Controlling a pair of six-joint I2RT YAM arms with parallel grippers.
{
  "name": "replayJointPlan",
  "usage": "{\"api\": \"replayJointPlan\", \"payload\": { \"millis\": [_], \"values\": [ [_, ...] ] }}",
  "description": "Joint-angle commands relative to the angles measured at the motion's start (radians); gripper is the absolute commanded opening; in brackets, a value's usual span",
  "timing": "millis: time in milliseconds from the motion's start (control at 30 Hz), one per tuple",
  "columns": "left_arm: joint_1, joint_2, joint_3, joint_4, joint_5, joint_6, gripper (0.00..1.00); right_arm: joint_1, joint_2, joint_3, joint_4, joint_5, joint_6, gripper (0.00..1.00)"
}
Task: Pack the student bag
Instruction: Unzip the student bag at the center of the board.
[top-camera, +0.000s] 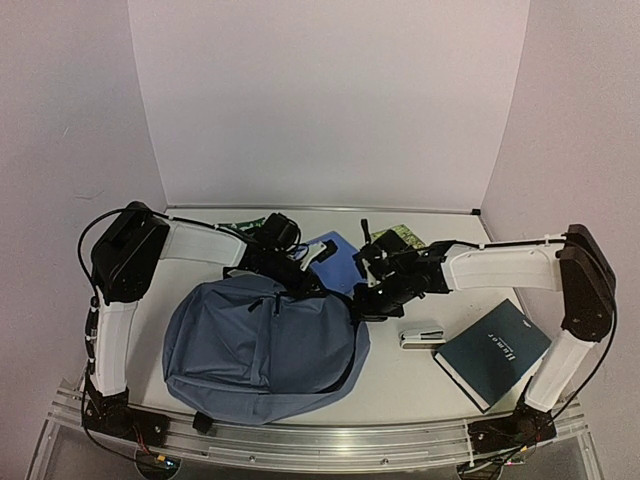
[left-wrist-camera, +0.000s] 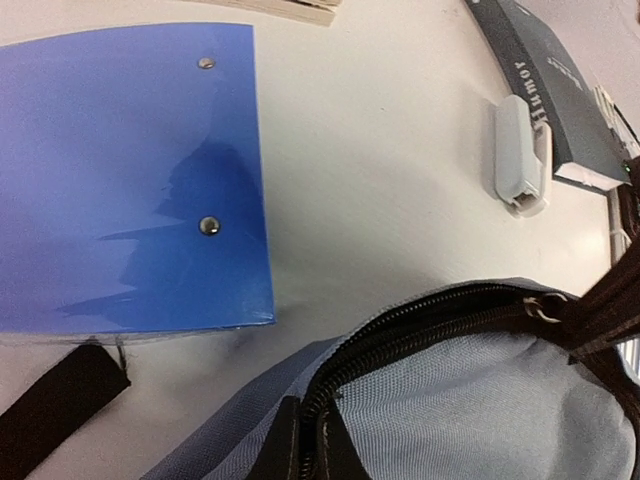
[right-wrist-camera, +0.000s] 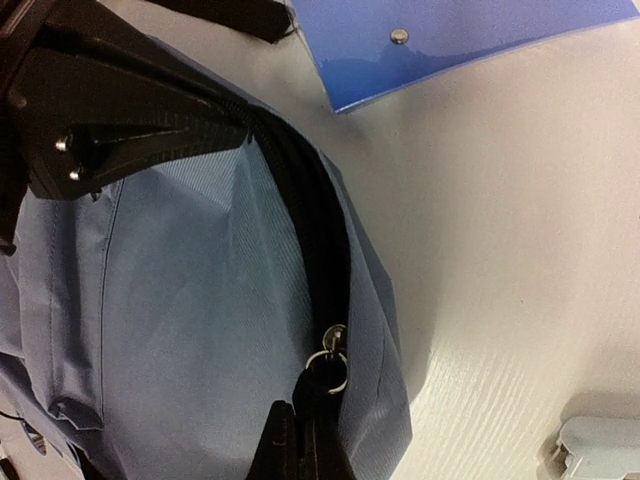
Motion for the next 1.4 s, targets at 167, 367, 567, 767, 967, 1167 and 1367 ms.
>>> {"api": "replayJointPlan", "payload": {
  "millis": [167,367,567,767,967,1167,1367],
  "values": [
    [0.013,-0.062,0.018,0.103,-0.334,-0.164,0.00,0.003,-0.115,-0.112,-0.010,-0.083,0.080,0.00],
    [0.041,-0.060,0.035,0.144,-0.384,-0.291,0.00,0.038,-0.167,-0.148,-0.010,-0.107,0.134,0.00],
    [0.083,-0.047,0.056,0.163,-0.392,-0.412,0.00,0.116,-0.193,-0.176,-0.007,-0.094,0.204,0.00],
    [0.105,-0.029,0.076,0.169,-0.366,-0.477,0.00,0.208,-0.167,-0.171,0.040,-0.095,0.265,0.00],
    [0.105,-0.011,0.091,0.160,-0.364,-0.520,0.00,0.276,-0.109,-0.121,0.116,-0.092,0.291,0.00],
    [0.106,-0.012,0.096,0.147,-0.395,-0.559,0.00,0.329,-0.001,-0.038,0.154,-0.084,0.295,0.00],
    [0.105,0.003,0.125,0.123,-0.428,-0.589,0.00,0.390,0.122,0.054,0.165,-0.078,0.289,0.00]
  ]
}}
